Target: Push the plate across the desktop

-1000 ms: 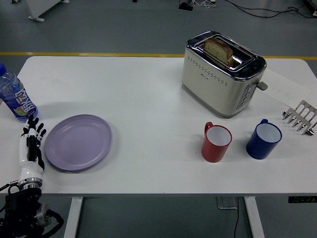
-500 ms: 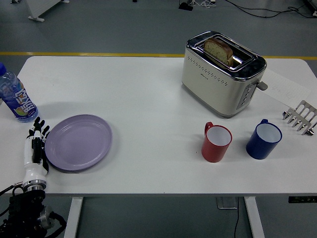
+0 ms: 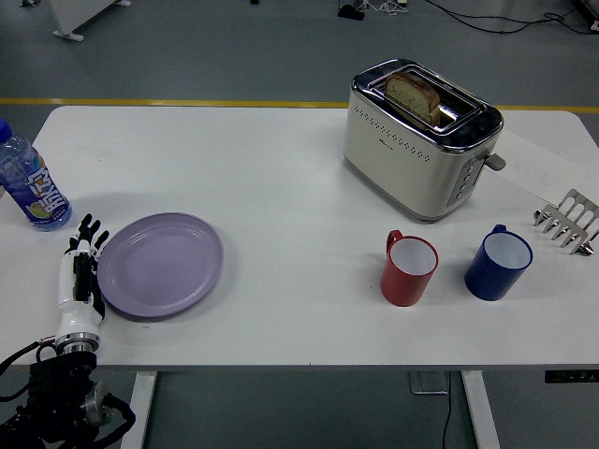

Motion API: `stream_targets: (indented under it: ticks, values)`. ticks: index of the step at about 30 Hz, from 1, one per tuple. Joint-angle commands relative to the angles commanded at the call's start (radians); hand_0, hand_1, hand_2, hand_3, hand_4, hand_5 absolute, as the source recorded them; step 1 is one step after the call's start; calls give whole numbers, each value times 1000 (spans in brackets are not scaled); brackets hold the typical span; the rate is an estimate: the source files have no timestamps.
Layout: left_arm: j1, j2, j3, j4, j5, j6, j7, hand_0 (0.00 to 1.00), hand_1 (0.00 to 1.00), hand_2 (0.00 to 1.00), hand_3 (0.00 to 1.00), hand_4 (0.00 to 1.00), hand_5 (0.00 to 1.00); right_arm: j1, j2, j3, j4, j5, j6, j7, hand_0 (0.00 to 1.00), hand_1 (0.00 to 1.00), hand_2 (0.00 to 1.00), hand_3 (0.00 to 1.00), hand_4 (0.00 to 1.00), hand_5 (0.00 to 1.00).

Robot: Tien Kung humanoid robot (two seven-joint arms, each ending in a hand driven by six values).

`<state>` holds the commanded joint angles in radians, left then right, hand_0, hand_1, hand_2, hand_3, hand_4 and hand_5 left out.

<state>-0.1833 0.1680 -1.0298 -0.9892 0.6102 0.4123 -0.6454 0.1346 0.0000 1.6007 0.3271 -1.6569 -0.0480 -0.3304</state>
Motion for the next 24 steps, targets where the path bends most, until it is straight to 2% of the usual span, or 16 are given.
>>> stream_targets:
  ticks: [12,24]
  values:
    - [-47,2,87,8,-26,-1,0,833,874,930,927,495,998,8,0,3,0,-8,3,-1,576,542,616,616,136,641]
    - [-64,7,133,6,-53,-6,0,830,873,928,920,491,998,12,0,6,0,-15,6,-2,576,542,616,616,134,643]
